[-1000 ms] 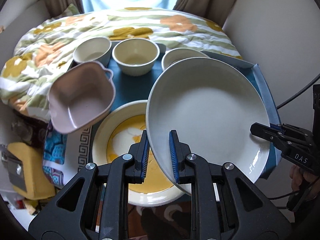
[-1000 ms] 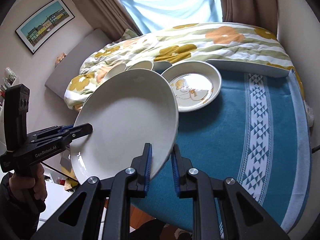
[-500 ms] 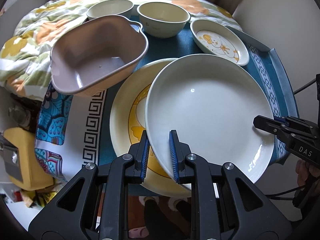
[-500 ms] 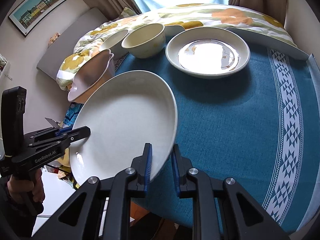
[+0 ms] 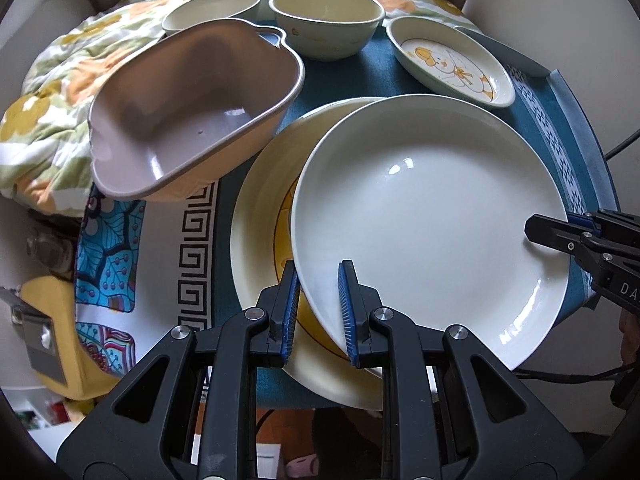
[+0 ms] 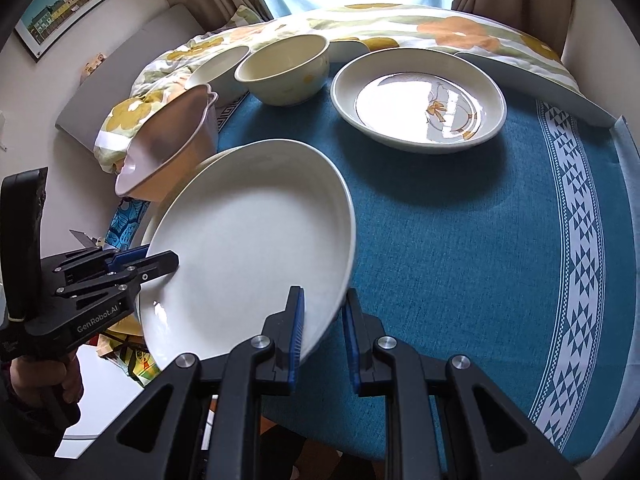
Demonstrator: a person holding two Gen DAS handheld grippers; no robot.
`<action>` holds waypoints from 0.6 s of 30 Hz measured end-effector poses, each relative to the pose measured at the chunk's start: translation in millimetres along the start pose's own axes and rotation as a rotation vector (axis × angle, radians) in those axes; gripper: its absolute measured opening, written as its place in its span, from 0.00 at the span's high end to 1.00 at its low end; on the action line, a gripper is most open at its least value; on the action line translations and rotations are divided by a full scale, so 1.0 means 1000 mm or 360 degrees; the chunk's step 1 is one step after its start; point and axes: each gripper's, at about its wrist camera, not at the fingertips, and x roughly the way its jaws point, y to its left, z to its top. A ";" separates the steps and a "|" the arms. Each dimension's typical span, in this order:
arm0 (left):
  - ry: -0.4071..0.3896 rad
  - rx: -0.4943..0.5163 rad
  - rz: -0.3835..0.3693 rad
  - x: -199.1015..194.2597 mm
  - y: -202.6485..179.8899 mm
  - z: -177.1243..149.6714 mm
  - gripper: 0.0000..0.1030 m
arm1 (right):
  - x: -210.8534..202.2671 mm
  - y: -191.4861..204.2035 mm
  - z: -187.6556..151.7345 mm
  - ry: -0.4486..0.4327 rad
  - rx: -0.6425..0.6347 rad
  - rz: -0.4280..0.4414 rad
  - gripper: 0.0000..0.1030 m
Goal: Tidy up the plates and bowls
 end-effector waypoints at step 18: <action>-0.0025 0.0234 0.0271 -0.003 -0.018 -0.003 0.84 | 0.014 0.027 0.004 0.0055 -0.0202 -0.0213 0.83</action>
